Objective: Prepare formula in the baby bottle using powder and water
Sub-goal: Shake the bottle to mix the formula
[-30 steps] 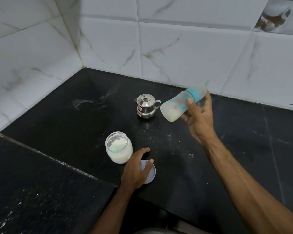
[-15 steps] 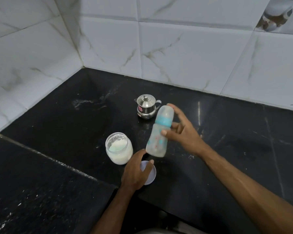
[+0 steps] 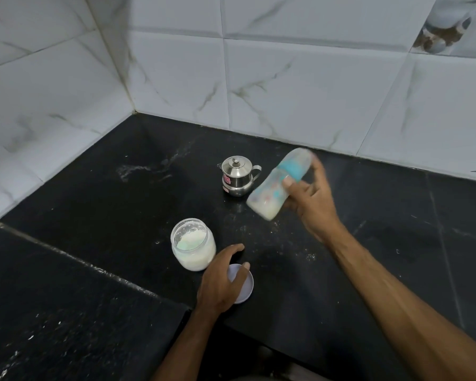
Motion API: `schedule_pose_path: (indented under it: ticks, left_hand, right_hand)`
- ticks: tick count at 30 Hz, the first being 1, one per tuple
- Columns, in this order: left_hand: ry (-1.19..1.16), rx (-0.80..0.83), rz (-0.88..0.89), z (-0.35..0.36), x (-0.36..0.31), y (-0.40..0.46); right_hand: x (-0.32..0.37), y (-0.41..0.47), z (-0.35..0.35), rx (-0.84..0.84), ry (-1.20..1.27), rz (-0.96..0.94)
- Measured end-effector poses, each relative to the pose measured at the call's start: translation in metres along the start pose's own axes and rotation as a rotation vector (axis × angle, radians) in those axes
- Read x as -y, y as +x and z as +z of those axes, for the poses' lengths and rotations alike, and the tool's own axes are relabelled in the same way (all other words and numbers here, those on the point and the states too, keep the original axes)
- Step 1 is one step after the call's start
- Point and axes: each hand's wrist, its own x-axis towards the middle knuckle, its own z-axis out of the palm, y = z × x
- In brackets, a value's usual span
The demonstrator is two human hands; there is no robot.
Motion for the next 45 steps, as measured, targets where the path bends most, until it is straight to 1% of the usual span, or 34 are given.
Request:
schedule_pose_path:
  ticks: [1,2,3,5,6,7,8,10,11,12,13,14,16,17,18,21,22,23,24,26,27,28,31,32,33,34,37,38,39,41,42,43,44,45]
  left_hand:
    - [0.001,0.000,0.000,0.000,0.000,0.000]
    - [0.001,-0.001,-0.002,0.001,0.000,0.000]
    - [0.003,-0.003,-0.005,0.001,0.000,0.000]
    - [0.021,-0.006,-0.007,0.000,0.000,0.000]
    - [0.031,-0.007,-0.006,0.000,-0.001,0.000]
    - [0.035,-0.007,-0.005,0.000,-0.001,0.000]
    - [0.027,-0.007,-0.003,0.000,-0.001,0.001]
    - [0.012,0.004,0.005,0.000,0.000,0.001]
    - [0.009,0.008,0.007,0.000,0.000,0.001]
    - [0.007,0.008,0.008,0.000,0.000,0.001]
    - [0.007,0.007,0.005,0.001,0.001,0.001]
    - [0.006,0.003,0.002,0.001,0.002,0.001]
    - [0.033,-0.005,-0.028,0.002,0.002,0.002]
    - [0.045,-0.003,-0.045,0.002,0.002,0.002]
    - [0.039,-0.001,-0.041,0.002,0.002,0.002]
    - [-0.001,0.002,0.015,0.001,0.002,0.001]
    - [-0.006,-0.001,0.019,0.001,0.002,0.001]
    - [-0.008,-0.004,0.020,0.001,0.002,0.000]
    - [-0.004,-0.006,0.017,0.001,0.003,0.000]
    - [0.017,-0.009,-0.008,0.002,0.002,0.000]
    - [0.028,-0.012,-0.016,0.002,0.002,0.000]
    - [0.025,-0.014,-0.013,0.002,0.002,0.001]
    - [-0.010,-0.001,0.010,0.002,0.003,0.001]
    - [-0.014,-0.002,0.016,0.002,0.003,0.000]
    - [-0.014,-0.006,0.014,0.002,0.003,0.000]
    - [-0.016,-0.007,0.010,0.001,0.003,0.001]
    - [0.004,0.000,-0.015,0.002,0.001,0.001]
    - [0.007,0.001,-0.020,0.002,0.001,0.000]
    - [0.002,-0.002,-0.015,0.002,0.002,0.001]
    - [-0.023,-0.004,0.011,0.002,0.003,0.000]
    - [-0.026,-0.004,0.019,0.002,0.002,0.000]
    - [-0.022,-0.002,0.017,0.002,0.004,-0.001]
    - [-0.018,-0.001,0.017,0.001,0.003,-0.001]
    - [-0.009,-0.003,0.008,0.001,0.003,-0.001]
  right_hand:
    - [0.001,0.003,-0.003,-0.050,0.047,-0.018]
    - [0.001,0.002,-0.003,-0.049,0.036,-0.016]
    - [-0.002,-0.002,-0.001,0.006,-0.017,0.005]
    - [-0.010,-0.016,0.003,0.229,-0.171,0.088]
    - [-0.014,-0.020,0.004,0.308,-0.220,0.118]
    - [-0.013,-0.020,0.003,0.319,-0.222,0.112]
    - [-0.010,-0.017,0.003,0.259,-0.189,0.081]
    - [0.000,-0.005,-0.001,0.043,-0.030,0.022]
    - [0.003,0.000,-0.003,-0.031,0.047,0.001]
    - [0.004,0.002,-0.004,-0.061,0.079,-0.006]
    - [0.002,-0.001,-0.003,-0.040,0.051,0.006]
    - [-0.002,-0.006,0.000,0.030,-0.021,0.036]
    - [-0.012,-0.020,0.005,0.249,-0.192,0.122]
    - [-0.014,-0.022,0.004,0.299,-0.226,0.137]
    - [-0.013,-0.021,0.004,0.279,-0.209,0.118]
    - [0.000,-0.005,0.000,-0.011,0.014,0.018]
    - [0.001,-0.002,-0.001,-0.059,0.070,-0.001]
    - [0.000,-0.004,0.000,-0.057,0.069,0.003]
    - [-0.004,-0.008,0.002,0.000,0.019,0.028]
    - [-0.012,-0.021,0.006,0.214,-0.150,0.105]
    - [-0.015,-0.024,0.007,0.280,-0.199,0.124]
    - [-0.014,-0.023,0.006,0.277,-0.195,0.109]
    - [-0.002,-0.008,0.002,0.008,-0.008,0.026]
    - [0.000,-0.005,0.000,-0.038,0.028,0.005]
    - [0.000,-0.006,-0.001,-0.039,0.017,0.001]
    - [-0.002,-0.009,0.000,0.011,-0.033,0.019]
    - [-0.015,-0.027,0.005,0.284,-0.215,0.128]
    - [-0.017,-0.027,0.004,0.292,-0.214,0.123]
    - [-0.014,-0.025,0.005,0.236,-0.175,0.098]
    - [-0.009,-0.014,0.002,0.037,-0.043,0.048]
    - [-0.007,-0.009,0.000,-0.025,0.012,0.024]
    - [-0.007,-0.007,-0.001,-0.039,0.027,0.014]
    - [-0.009,-0.009,0.000,-0.005,-0.008,0.025]
    - [-0.012,-0.014,0.002,0.082,-0.073,0.051]
